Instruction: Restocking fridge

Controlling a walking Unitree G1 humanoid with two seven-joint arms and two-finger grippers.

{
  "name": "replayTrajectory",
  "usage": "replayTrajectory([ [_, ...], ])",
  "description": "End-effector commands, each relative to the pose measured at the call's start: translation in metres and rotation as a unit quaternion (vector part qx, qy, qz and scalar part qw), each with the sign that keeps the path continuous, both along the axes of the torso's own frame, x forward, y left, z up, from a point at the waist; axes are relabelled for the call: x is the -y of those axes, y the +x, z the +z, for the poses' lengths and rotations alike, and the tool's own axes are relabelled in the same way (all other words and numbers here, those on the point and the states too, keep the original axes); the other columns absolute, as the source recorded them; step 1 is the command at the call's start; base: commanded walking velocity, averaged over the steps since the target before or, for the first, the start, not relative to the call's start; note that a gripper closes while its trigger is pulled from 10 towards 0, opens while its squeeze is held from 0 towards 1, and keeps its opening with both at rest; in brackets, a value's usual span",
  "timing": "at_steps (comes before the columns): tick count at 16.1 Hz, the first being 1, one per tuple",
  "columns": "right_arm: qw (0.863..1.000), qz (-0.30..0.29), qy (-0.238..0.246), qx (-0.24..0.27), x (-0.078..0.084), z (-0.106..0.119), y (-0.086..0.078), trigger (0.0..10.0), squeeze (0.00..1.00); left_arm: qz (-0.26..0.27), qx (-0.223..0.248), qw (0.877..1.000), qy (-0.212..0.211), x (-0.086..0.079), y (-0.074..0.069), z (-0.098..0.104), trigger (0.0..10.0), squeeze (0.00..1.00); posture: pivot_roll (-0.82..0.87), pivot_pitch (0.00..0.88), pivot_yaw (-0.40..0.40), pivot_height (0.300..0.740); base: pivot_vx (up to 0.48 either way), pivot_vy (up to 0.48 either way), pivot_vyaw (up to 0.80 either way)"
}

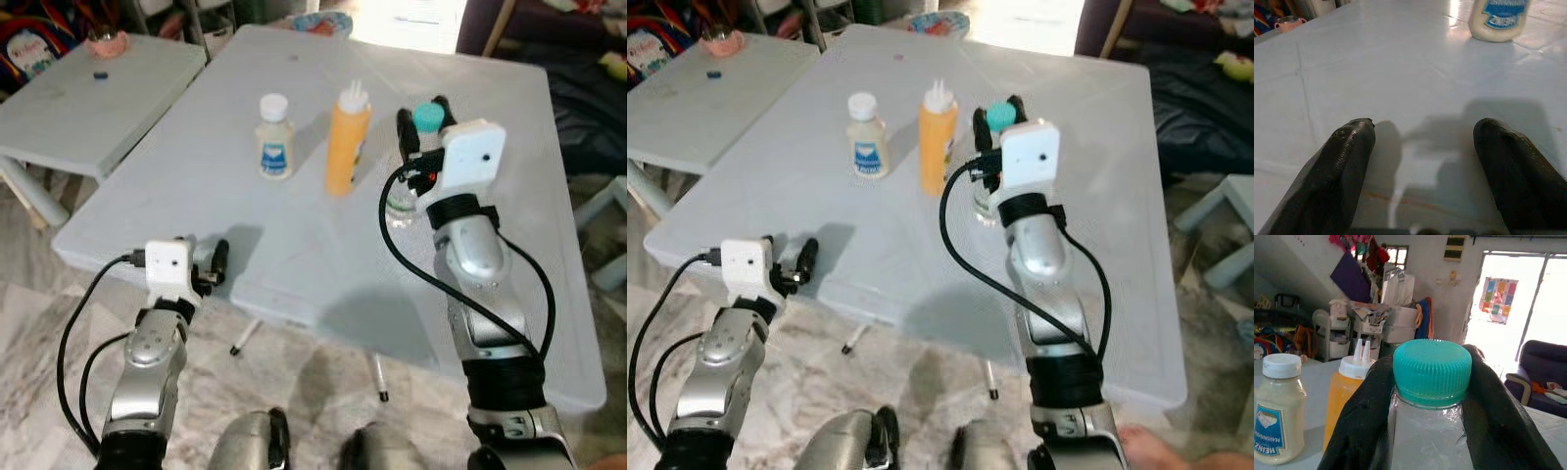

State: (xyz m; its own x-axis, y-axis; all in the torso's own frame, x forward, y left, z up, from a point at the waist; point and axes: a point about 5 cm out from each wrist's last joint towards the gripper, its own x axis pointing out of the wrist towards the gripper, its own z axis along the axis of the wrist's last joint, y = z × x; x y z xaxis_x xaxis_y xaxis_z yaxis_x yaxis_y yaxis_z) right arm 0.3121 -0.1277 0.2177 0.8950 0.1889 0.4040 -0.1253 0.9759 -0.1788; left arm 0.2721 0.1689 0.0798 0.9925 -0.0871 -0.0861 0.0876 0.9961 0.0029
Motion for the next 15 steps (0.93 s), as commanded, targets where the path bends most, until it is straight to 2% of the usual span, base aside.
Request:
replayTrajectory([
  [1,0.998,-0.016,-0.002,-0.06,0.004,-0.023,0.002,10.0,0.0,-0.003,-0.006,1.0,0.003,0.0,-0.001,-0.003,10.0,0.0,0.03,0.109,0.027,0.74,0.0,0.469,0.0],
  [7,0.997,-0.048,-0.01,-0.066,0.008,-0.027,0.001,10.0,0.0,-0.017,-0.004,1.0,-0.007,0.005,-0.002,-0.003,10.0,0.0,0.03,0.105,0.024,0.74,0.0,0.0,0.0],
  [11,0.997,-0.045,-0.009,-0.068,0.006,-0.028,0.002,10.0,0.0,-0.018,-0.001,1.0,-0.005,0.006,0.001,-0.002,10.0,0.0,0.03,0.099,0.022,0.74,-0.319,0.0,0.0],
  [15,0.995,-0.045,-0.005,-0.086,0.007,-0.038,0.001,10.0,0.0,-0.017,-0.001,1.0,-0.002,0.005,0.001,-0.003,10.0,0.0,0.03,0.098,0.023,0.74,-0.348,0.0,0.0],
])
